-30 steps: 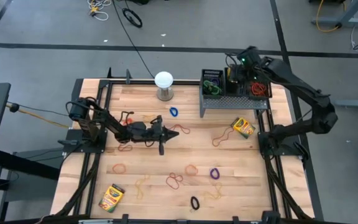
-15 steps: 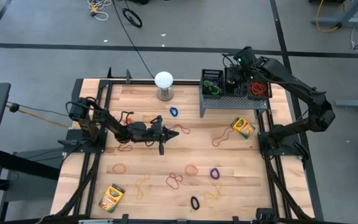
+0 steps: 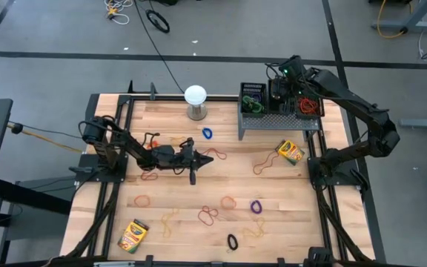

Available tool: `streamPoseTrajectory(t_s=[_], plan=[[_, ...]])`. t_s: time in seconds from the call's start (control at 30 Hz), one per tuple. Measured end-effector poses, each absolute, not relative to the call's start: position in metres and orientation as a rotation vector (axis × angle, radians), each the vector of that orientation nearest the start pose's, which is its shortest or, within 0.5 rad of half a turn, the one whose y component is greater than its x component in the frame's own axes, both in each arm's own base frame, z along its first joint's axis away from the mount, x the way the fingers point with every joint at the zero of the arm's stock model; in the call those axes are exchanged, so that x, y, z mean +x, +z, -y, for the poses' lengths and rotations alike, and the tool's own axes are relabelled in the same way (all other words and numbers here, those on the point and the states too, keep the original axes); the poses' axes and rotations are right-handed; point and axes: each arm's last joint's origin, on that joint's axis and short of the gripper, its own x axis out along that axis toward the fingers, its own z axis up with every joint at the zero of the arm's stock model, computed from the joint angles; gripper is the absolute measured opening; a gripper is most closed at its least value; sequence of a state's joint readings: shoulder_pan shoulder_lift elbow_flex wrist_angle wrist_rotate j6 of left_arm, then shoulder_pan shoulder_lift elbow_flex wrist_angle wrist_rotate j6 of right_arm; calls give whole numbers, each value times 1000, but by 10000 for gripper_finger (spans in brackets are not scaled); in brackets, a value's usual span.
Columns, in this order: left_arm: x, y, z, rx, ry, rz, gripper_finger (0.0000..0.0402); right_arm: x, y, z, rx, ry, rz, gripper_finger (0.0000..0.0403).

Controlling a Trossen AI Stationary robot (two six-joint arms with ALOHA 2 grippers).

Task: Pick & Place Office Desk Supplies
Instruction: Put the yellow crayon box into the middle black basket on the shelf

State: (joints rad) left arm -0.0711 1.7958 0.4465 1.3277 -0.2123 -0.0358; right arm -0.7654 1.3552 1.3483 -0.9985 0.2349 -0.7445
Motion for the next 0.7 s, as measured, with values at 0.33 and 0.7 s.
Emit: streamPoseTrajectory(t_s=[0.33,0.7], plan=[[287,133,14,-34,142,-19,9,182,340,188,-384,-570,-1312,162],[287,133,15,-57,135,-18,9,185,345,192,-396,-687,-1265,167]])
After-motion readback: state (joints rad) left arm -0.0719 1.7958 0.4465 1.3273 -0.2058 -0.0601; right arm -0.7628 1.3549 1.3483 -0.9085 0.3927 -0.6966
